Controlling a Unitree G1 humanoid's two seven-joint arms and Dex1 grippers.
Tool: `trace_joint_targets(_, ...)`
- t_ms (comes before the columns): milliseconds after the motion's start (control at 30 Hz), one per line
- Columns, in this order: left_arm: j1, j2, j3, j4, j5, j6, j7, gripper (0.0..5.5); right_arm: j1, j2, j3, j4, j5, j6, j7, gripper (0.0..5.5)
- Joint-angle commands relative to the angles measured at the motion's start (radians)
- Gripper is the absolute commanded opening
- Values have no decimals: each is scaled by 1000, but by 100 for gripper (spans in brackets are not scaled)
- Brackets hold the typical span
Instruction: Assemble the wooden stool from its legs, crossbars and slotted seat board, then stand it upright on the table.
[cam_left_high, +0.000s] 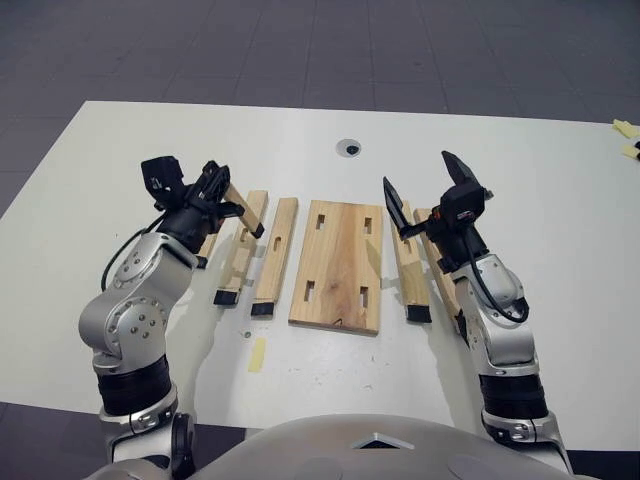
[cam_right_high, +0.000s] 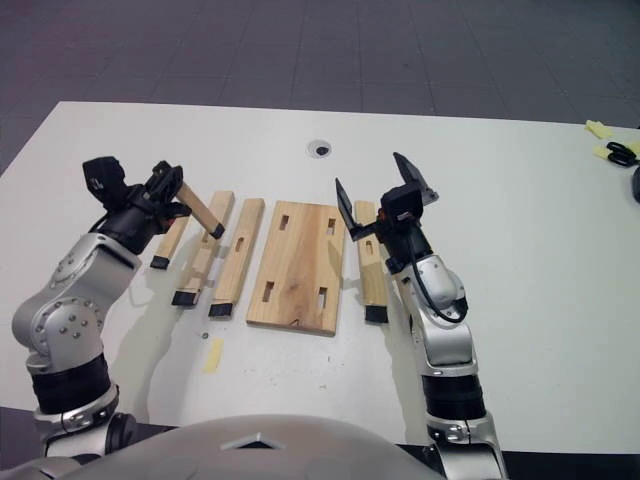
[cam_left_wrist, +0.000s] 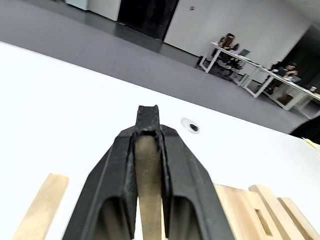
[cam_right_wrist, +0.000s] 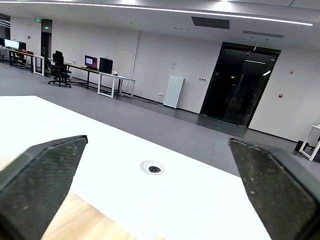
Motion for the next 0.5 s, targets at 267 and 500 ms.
trace_joint_targets(267, 22, -80, -2, 2, 29, -37, 11, 42, 21, 11, 6, -11, -9, 16, -8, 540)
trace_joint_targets(500, 56, -114, -52, -16, 51, -49, 3, 42, 28, 17, 9, -10, -14, 19, -12, 540)
